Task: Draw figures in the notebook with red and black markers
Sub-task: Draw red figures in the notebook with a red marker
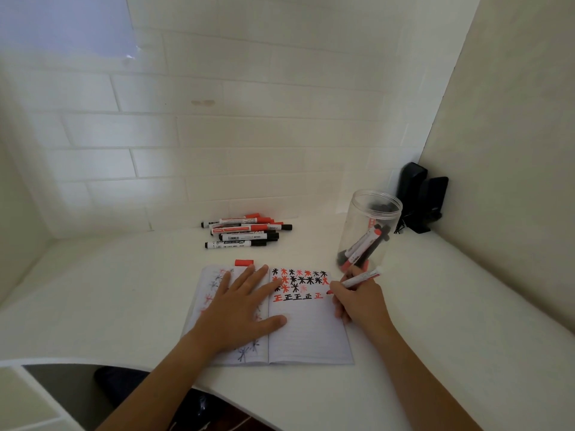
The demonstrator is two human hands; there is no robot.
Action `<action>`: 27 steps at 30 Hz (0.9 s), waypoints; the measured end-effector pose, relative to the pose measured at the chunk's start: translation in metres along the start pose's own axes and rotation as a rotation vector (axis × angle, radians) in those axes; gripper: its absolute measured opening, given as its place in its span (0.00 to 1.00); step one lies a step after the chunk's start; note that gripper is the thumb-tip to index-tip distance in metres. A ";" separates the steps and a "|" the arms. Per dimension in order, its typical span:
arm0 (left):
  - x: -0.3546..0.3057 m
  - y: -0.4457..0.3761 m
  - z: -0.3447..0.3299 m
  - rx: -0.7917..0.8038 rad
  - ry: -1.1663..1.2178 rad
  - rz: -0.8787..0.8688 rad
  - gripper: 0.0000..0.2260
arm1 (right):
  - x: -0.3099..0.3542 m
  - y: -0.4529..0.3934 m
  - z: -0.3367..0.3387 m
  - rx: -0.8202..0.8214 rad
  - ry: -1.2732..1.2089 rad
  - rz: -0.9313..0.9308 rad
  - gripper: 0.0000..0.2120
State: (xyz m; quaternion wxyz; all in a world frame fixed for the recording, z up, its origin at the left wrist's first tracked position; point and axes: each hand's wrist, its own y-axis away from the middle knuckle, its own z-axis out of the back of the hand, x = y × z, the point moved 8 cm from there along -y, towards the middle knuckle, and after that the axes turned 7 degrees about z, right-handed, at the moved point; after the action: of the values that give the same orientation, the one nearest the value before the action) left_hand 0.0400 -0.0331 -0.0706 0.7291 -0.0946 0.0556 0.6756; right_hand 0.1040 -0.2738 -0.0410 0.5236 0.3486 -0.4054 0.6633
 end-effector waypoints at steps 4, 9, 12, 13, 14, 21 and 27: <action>0.000 0.000 0.001 -0.007 0.027 -0.004 0.36 | -0.001 0.000 0.001 -0.010 -0.007 -0.001 0.09; -0.001 0.000 0.001 0.004 0.009 0.002 0.37 | 0.000 0.000 -0.001 0.000 0.006 0.008 0.09; 0.000 0.000 0.000 0.012 0.011 0.005 0.36 | 0.000 0.001 -0.001 0.006 0.028 0.008 0.09; 0.000 0.000 0.000 0.011 0.012 0.005 0.36 | 0.000 0.001 -0.001 0.002 0.036 0.004 0.09; 0.000 0.000 0.000 0.010 0.013 0.004 0.36 | 0.000 0.001 0.000 -0.003 0.042 -0.001 0.09; 0.000 -0.001 -0.001 0.017 0.005 0.005 0.35 | 0.000 0.003 0.006 -0.051 0.084 -0.012 0.09; 0.001 -0.001 -0.001 0.007 0.015 0.003 0.36 | 0.002 0.004 0.004 -0.027 0.074 -0.013 0.09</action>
State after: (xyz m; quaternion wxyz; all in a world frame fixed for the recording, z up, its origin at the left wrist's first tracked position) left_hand 0.0411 -0.0326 -0.0717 0.7280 -0.0970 0.0635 0.6757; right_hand 0.1003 -0.2774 -0.0382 0.5471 0.3193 -0.3926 0.6667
